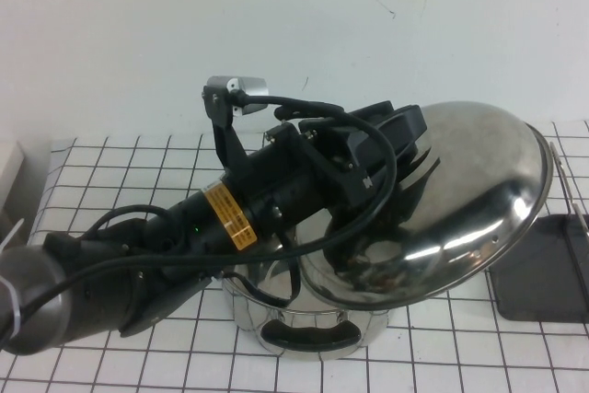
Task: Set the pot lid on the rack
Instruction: Hand over the pot lid
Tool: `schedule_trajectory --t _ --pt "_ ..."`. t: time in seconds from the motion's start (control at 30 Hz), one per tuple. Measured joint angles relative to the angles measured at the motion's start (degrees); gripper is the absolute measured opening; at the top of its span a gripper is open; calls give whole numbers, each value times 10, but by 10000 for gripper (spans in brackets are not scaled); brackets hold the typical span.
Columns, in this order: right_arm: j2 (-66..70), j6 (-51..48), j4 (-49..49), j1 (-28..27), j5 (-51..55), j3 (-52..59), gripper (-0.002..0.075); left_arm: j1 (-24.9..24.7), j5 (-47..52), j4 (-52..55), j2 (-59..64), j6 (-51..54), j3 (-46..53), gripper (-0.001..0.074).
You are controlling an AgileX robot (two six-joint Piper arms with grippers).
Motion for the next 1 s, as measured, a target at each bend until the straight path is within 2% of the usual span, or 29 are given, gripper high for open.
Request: schedule_trajectory --t 0.13,0.23,0.3,0.37,0.5,0.63,0.77,1.0 --pt "24 -119 74 0 20 -30 -3 0 -1 -26 0 0 0 313" --pt "78 -220 189 0 47 -79 11 0 -2 -50 0 3 0 313" --pt "126 -306 270 0 73 -111 55 0 -2 -60 0 4 0 313" --pt "172 -353 302 0 104 -141 125 0 -2 -70 0 8 0 313" --pt "283 -370 319 0 176 -209 334 0 -2 -73 0 9 0 313" --pt "382 -365 321 0 243 -272 476 0 -2 -75 0 -4 0 313" --pt "476 -353 321 0 303 -325 509 0 -2 -77 0 -10 0 313" --pt "605 -329 321 0 378 -386 516 0 -2 -78 0 -13 0 313"
